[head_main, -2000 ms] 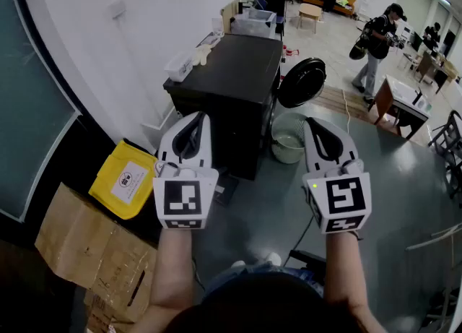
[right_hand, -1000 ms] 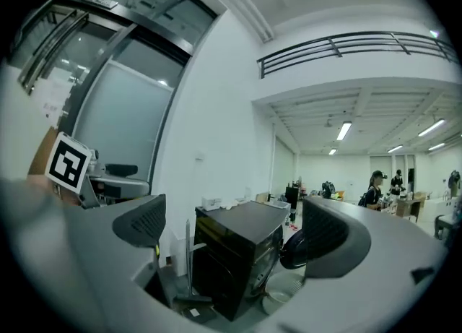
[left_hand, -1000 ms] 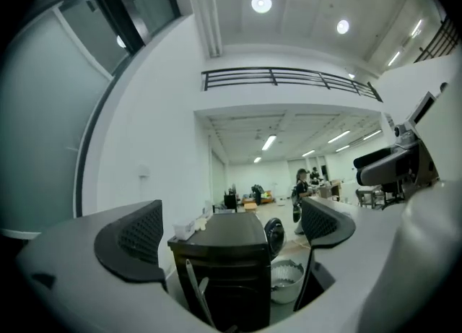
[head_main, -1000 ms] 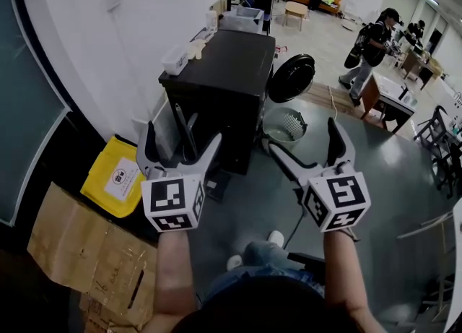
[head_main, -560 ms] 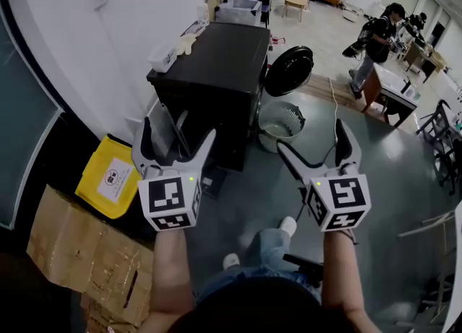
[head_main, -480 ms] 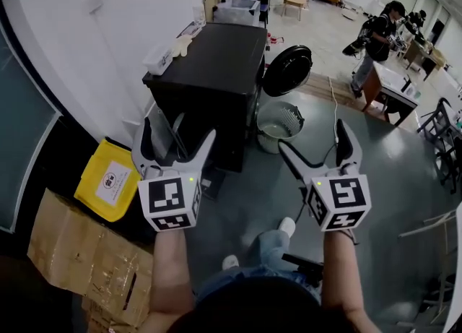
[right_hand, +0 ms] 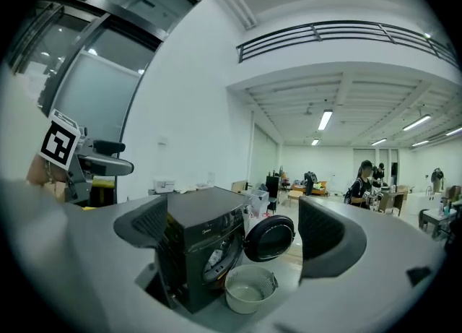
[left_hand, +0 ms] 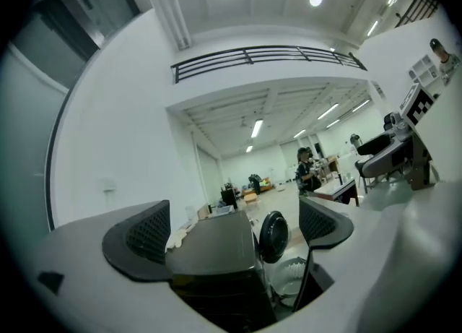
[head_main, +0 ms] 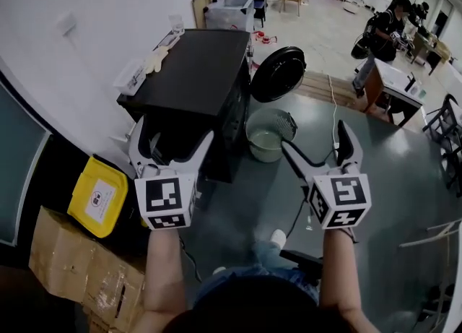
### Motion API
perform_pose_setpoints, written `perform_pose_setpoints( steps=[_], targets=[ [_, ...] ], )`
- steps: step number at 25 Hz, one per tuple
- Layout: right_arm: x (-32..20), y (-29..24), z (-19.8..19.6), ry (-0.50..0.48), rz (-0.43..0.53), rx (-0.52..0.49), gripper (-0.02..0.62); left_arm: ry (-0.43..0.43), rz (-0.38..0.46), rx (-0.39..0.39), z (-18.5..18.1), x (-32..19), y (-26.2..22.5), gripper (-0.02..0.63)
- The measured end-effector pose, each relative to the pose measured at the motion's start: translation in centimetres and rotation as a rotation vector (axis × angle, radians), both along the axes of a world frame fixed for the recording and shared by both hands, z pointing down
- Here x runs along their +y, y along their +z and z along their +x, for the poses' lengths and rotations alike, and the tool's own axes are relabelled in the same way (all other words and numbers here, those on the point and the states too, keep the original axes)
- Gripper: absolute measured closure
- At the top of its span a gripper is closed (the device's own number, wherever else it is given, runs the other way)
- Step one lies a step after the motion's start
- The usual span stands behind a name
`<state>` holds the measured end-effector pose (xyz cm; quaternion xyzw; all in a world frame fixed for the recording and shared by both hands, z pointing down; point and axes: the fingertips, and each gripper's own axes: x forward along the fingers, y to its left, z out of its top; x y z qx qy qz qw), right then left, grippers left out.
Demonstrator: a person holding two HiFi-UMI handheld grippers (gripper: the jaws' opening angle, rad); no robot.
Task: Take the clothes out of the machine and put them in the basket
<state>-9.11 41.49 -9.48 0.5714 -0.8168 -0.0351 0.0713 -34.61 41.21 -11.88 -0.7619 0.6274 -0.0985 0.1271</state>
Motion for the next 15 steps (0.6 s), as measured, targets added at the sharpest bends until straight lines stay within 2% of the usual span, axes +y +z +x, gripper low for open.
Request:
perform_pose_setpoints(
  steps=[4,11,15],
  targets=[
    [-3.5,0.6,4.1,-0.002,-0.015,0.017,0.038,0.002,-0.011,0.003,4.3,-4.0,0.2,0.048],
    [-9.0,1.6,12.8,0.024,-0.042,0.022,0.040,0.062,-0.028,-0.003,14.3,-10.0,1.4,0.048],
    [-11.0,1.9,16.8,0.032,-0.047,0.024,0.040,0.062,-0.037,0.011,18.0,-11.9,2.0,0.048]
  ],
)
